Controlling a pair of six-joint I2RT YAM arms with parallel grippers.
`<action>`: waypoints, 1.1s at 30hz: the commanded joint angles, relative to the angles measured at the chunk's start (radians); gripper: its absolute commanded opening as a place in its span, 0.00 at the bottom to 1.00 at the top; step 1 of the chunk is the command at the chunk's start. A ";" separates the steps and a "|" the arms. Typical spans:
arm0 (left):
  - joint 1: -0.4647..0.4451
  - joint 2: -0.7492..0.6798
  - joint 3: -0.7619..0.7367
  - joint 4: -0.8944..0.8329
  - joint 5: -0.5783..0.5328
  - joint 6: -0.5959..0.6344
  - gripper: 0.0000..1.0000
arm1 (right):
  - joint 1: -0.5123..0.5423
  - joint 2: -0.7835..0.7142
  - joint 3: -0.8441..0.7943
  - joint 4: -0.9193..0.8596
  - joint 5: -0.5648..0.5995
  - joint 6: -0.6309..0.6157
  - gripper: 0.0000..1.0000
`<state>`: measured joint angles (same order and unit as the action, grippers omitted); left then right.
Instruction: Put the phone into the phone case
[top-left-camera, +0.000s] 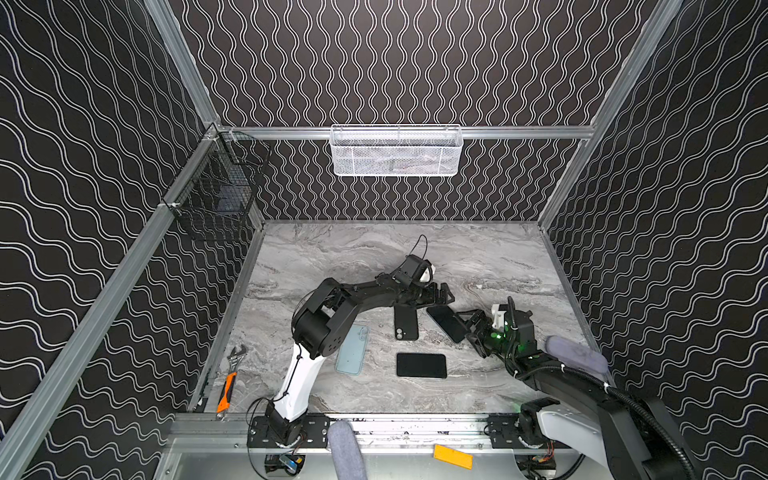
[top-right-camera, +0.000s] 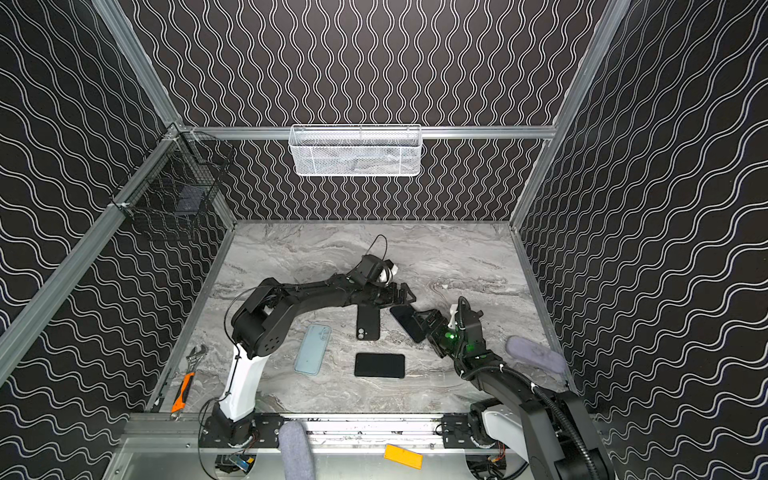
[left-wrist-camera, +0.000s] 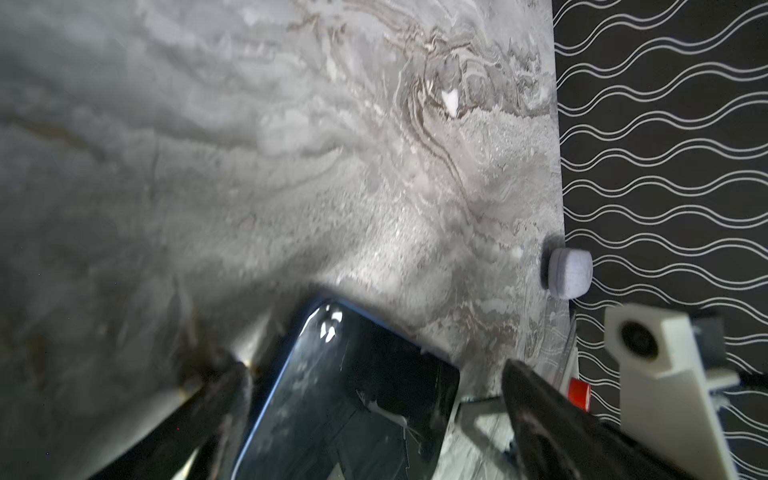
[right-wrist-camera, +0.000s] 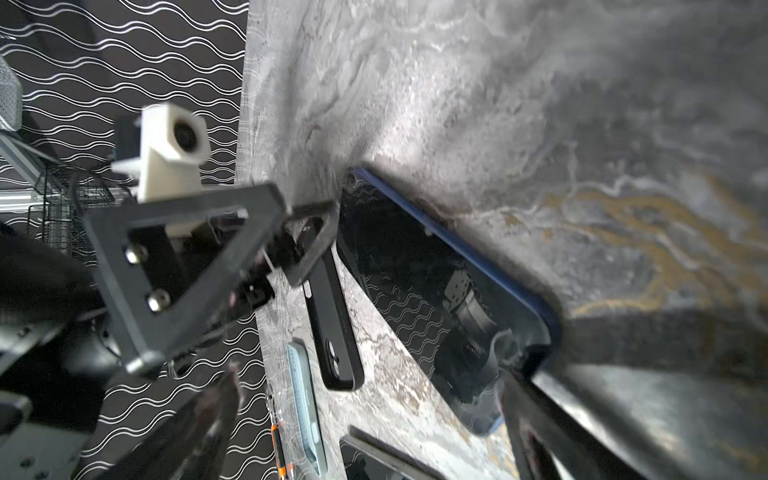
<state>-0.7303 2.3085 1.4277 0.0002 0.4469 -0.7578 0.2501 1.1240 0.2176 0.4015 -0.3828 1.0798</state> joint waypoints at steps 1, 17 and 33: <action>0.001 -0.018 -0.044 -0.029 -0.025 -0.024 0.99 | -0.002 0.033 0.021 0.045 0.000 -0.021 0.99; 0.001 -0.057 -0.103 0.020 -0.027 -0.055 0.99 | -0.007 -0.014 0.017 -0.029 0.019 -0.028 1.00; 0.002 -0.008 0.013 -0.043 -0.016 0.003 0.99 | -0.006 -0.089 -0.077 -0.032 0.037 0.024 1.00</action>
<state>-0.7284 2.2898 1.4200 -0.0223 0.4332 -0.7853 0.2420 1.0096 0.1406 0.3336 -0.3538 1.0901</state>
